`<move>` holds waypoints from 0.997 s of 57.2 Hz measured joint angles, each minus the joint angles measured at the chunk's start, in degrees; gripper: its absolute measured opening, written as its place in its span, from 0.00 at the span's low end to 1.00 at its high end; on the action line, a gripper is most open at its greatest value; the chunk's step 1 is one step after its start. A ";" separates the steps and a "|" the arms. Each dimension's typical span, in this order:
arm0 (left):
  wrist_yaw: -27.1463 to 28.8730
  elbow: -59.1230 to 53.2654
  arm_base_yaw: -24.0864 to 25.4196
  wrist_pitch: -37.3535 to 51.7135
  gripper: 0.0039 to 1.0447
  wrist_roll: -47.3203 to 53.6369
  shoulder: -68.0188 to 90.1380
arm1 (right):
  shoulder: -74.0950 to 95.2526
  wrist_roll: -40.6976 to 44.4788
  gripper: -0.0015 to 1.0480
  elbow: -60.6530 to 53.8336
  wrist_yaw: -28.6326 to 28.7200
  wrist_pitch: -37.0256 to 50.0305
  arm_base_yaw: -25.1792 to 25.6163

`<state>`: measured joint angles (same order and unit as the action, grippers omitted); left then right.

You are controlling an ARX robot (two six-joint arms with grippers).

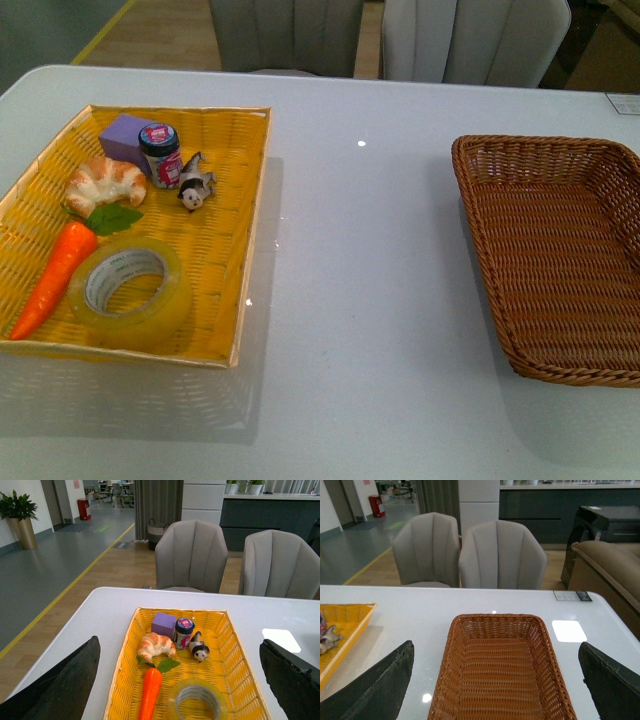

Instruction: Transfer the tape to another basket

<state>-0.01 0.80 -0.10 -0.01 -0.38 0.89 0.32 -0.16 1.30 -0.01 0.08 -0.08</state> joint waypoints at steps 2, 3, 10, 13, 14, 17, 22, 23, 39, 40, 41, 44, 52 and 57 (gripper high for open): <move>0.00 0.00 0.00 0.00 0.92 0.00 0.00 | 0.00 0.00 0.91 0.00 0.00 0.02 0.00; 0.00 0.00 0.00 0.00 0.92 0.00 0.00 | 0.00 0.00 0.91 0.00 0.00 0.02 0.00; 0.00 0.00 0.00 0.00 0.92 0.00 0.00 | 0.00 0.00 0.91 0.00 0.00 0.00 0.00; 0.00 0.00 0.00 0.00 0.92 0.00 0.00 | 0.00 0.02 0.91 0.00 0.00 0.00 0.00; 0.00 0.00 0.00 0.00 0.92 0.00 0.00 | 0.00 0.00 0.91 0.00 0.00 0.00 0.00; 0.00 0.00 0.00 0.00 0.92 0.00 0.00 | 0.00 0.00 0.91 0.00 0.00 0.02 0.00; 0.00 0.00 0.00 0.00 0.92 0.00 0.00 | 0.00 0.00 0.91 0.00 0.00 0.00 0.00; 0.00 0.00 0.00 0.00 0.92 0.00 0.00 | 0.00 0.00 0.91 0.00 0.00 0.02 0.00; 0.00 0.00 0.00 0.00 0.92 0.00 0.00 | 0.00 0.00 0.91 0.00 0.00 0.00 0.00; 0.00 0.00 0.00 0.00 0.92 0.00 0.00 | 0.00 0.00 0.91 0.00 0.00 0.00 0.00; 0.00 0.00 0.00 0.00 0.92 0.00 0.00 | 0.00 0.00 0.91 0.00 0.00 0.02 0.00; -9.09 3.30 2.56 -8.46 0.92 0.13 4.15 | 0.00 0.02 0.91 0.00 -0.07 0.00 0.00; -20.94 14.60 1.97 -11.85 0.92 0.15 30.93 | -0.02 0.00 0.91 0.00 0.07 0.00 0.00; -18.18 18.45 0.15 -1.77 0.92 0.37 44.94 | -0.02 0.00 0.91 0.00 0.02 0.00 0.00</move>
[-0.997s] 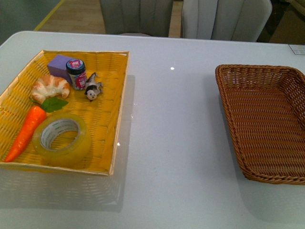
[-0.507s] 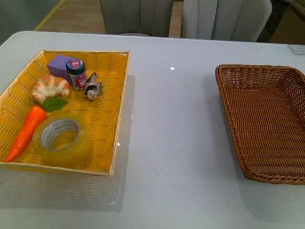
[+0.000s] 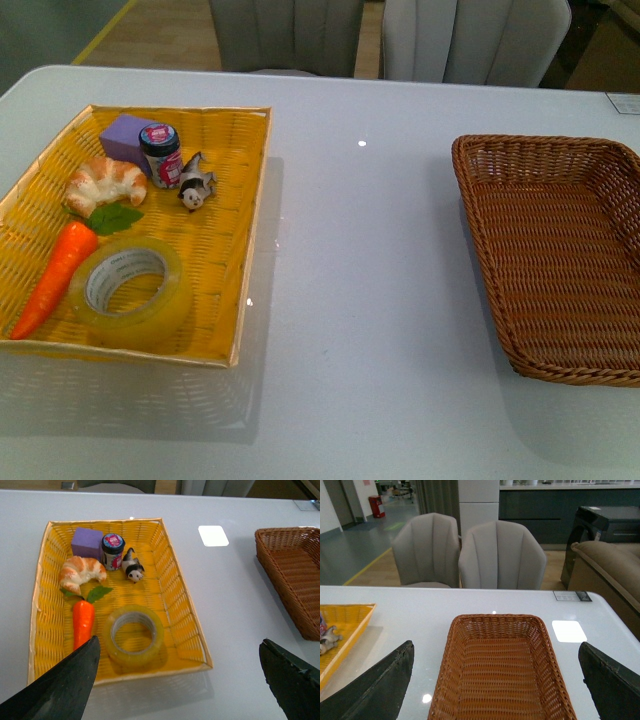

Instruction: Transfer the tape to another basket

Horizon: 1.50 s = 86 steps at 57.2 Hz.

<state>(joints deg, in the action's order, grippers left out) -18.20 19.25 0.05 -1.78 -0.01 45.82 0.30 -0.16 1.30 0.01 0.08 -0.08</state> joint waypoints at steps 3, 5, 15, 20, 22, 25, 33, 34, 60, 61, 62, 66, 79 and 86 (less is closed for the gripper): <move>1.29 1.95 -0.57 5.05 0.92 -0.07 8.41 | 0.00 0.02 0.91 0.00 0.00 0.00 0.00; 2.91 3.61 -0.81 8.46 0.92 -0.20 13.60 | 0.00 0.00 0.91 0.00 -0.02 0.00 0.00; 10.69 16.39 -2.75 18.08 0.92 -2.80 49.86 | 0.00 0.00 0.91 0.00 0.00 0.00 0.00; 12.48 21.64 -3.45 18.32 0.92 -5.05 61.61 | 0.00 0.00 0.91 0.00 0.00 0.00 0.00; 13.00 23.28 -3.48 18.32 0.92 -6.19 64.74 | 0.00 0.00 0.91 0.00 0.00 0.00 0.00; 13.86 25.14 -3.43 18.32 0.92 -7.45 67.82 | 0.00 0.00 0.91 0.00 0.00 0.00 0.00; 14.36 26.29 -3.06 18.62 0.92 -8.55 70.03 | 0.00 0.00 0.91 0.00 0.00 0.00 0.00; 14.36 26.29 -3.04 18.69 0.92 -8.55 70.03 | 0.00 0.00 0.91 0.00 0.00 0.00 0.00; 15.65 27.61 -0.90 18.16 0.92 -9.42 75.47 | 0.00 0.00 0.91 0.00 0.00 0.00 0.00; 15.65 27.80 -0.79 18.05 0.92 -9.57 75.73 | 0.00 0.00 0.91 0.00 0.00 0.00 0.00; 15.65 27.91 -0.74 17.99 0.92 -9.60 75.87 | 0.00 0.00 0.91 0.00 0.00 0.00 0.00; 15.61 29.14 -0.68 17.42 0.92 -9.94 77.00 | 0.00 0.00 0.91 0.00 0.00 0.00 0.00; 16.37 32.17 -0.83 15.08 0.83 -9.88 79.36 | 0.00 0.00 0.91 0.00 0.00 0.00 0.00; 16.87 33.27 -1.07 13.81 0.66 -9.79 80.56 | 0.00 0.00 0.91 0.00 0.00 0.00 0.00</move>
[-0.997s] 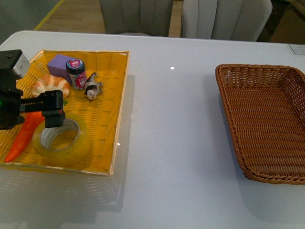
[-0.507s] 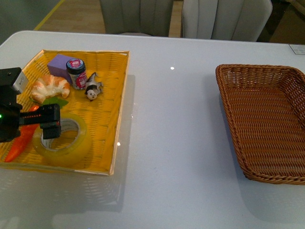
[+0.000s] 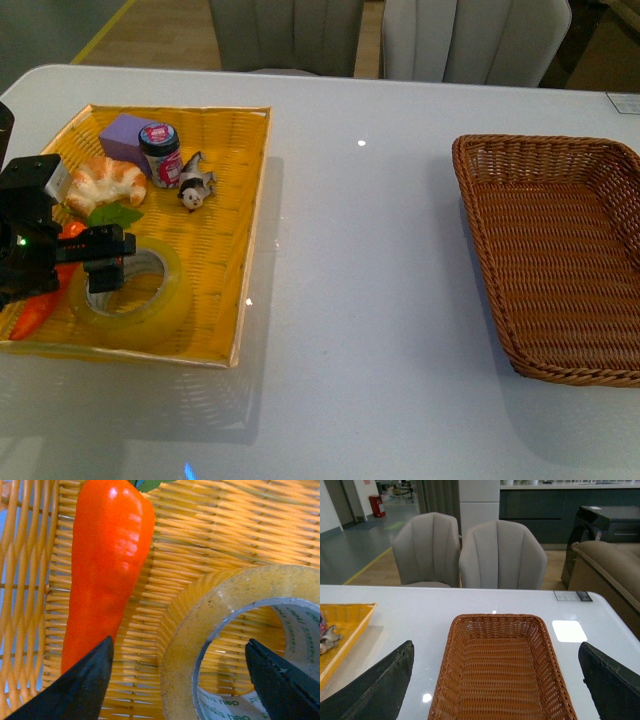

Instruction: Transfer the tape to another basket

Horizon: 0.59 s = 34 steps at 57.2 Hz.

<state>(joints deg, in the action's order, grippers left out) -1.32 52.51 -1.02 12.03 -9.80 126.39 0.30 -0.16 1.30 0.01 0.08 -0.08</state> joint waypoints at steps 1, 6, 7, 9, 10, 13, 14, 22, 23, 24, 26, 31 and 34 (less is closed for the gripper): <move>0.00 0.11 -0.09 -0.11 0.62 0.09 0.15 | 0.00 0.02 0.91 0.00 0.00 0.00 0.00; 0.11 0.37 -0.57 -0.57 0.49 0.13 0.68 | 0.00 0.00 0.91 0.00 0.00 0.00 0.00; 0.11 0.42 -0.63 -0.61 0.47 0.13 0.72 | 0.00 0.00 0.91 0.00 0.00 0.00 0.00; 0.11 0.57 -0.79 -0.85 0.42 0.13 0.83 | 0.00 0.00 0.91 0.00 0.00 0.00 0.00; 0.11 0.63 -0.90 -0.94 0.38 0.11 0.90 | 0.00 0.00 0.91 0.00 0.00 0.00 0.00; 0.59 0.74 -1.07 -1.20 0.32 0.09 0.92 | 0.00 0.02 0.91 0.00 0.00 0.00 0.00; 0.72 0.79 -1.11 -1.29 0.28 0.04 0.92 | 0.00 0.00 0.91 0.00 0.00 0.00 0.00; 0.66 0.90 -1.14 -1.57 0.14 -0.61 0.90 | 0.00 0.02 0.91 0.00 0.00 0.00 0.00; 0.46 0.90 -1.11 -1.60 0.14 -0.76 0.79 | 0.00 0.00 0.91 0.00 0.00 0.00 0.00; 0.37 0.90 -1.11 -1.62 0.14 -0.85 0.74 | 0.00 0.00 0.91 0.00 0.00 0.00 0.00; -0.09 0.79 -1.01 -1.60 0.14 -1.11 0.44 | 0.00 0.00 0.91 0.00 0.00 0.00 0.00; -1.97 -0.09 -0.63 -1.60 0.14 -2.45 -1.27 | 0.00 0.00 0.91 0.00 0.00 0.00 0.00; -3.06 -1.01 -0.44 -1.60 0.14 -3.19 -3.19 | 0.00 0.00 0.91 0.00 0.00 0.00 0.00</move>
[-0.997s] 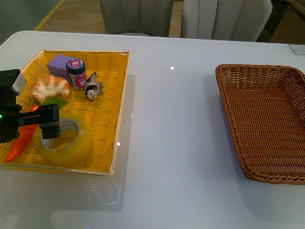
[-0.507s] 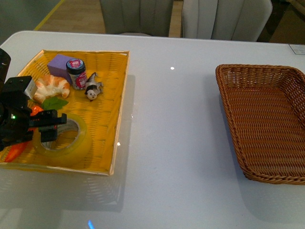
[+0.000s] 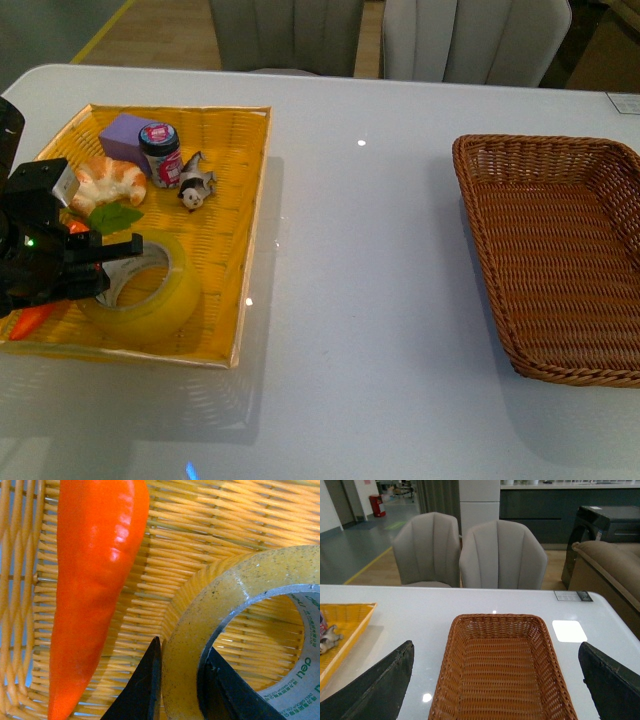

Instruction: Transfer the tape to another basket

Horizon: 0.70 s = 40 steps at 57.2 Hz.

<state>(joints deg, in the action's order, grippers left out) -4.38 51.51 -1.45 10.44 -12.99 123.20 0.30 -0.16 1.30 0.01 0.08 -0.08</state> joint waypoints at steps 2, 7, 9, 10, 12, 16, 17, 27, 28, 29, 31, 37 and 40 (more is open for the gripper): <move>-0.68 -0.50 0.13 -0.02 0.14 -0.50 -1.44 | 0.00 0.00 0.91 0.00 0.00 0.00 0.00; -2.05 -1.29 0.24 -0.31 0.14 -1.36 -5.53 | 0.00 0.02 0.91 0.00 0.00 0.00 0.00; -2.49 -1.31 0.24 -0.57 0.14 -1.66 -7.37 | 0.00 0.02 0.91 0.00 0.00 0.00 0.00; -2.84 -1.31 0.22 -0.79 0.14 -1.97 -8.61 | 0.00 0.00 0.91 0.00 0.00 0.00 0.00; -3.39 -1.29 0.04 -1.14 0.14 -2.34 -10.47 | 0.00 0.00 0.91 0.00 0.00 0.00 0.00; -3.87 -0.79 -0.57 -2.36 0.14 -3.13 -13.75 | 0.00 0.00 0.91 0.00 0.00 0.00 0.00; -4.07 -0.50 -0.92 -2.78 0.14 -3.43 -14.64 | 0.00 0.00 0.91 0.00 0.00 0.00 0.00; -8.37 2.99 -7.30 -3.80 0.14 -6.12 -19.34 | 0.00 0.02 0.91 0.00 0.00 0.00 0.00; -9.38 3.48 -8.41 -3.80 0.14 -6.43 -19.76 | 0.00 0.02 0.91 0.00 0.00 0.00 0.00; -10.12 3.93 -9.66 -3.82 0.14 -6.60 -20.22 | 0.00 0.00 0.91 0.00 0.00 0.00 0.00; -11.13 4.63 -11.61 -3.87 0.14 -6.78 -20.79 | 0.00 0.00 0.91 0.00 0.00 0.00 0.00; -12.59 6.71 -17.64 -4.11 0.14 -6.84 -21.94 | 0.00 0.00 0.91 0.00 -0.02 0.00 0.00; -13.05 7.63 -20.81 -4.15 0.14 -6.82 -22.21 | 0.00 0.02 0.91 0.00 0.00 0.00 0.00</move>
<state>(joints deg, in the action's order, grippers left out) -17.43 59.13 -22.26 6.28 -19.81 100.99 0.30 -0.14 1.30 0.01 0.08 -0.08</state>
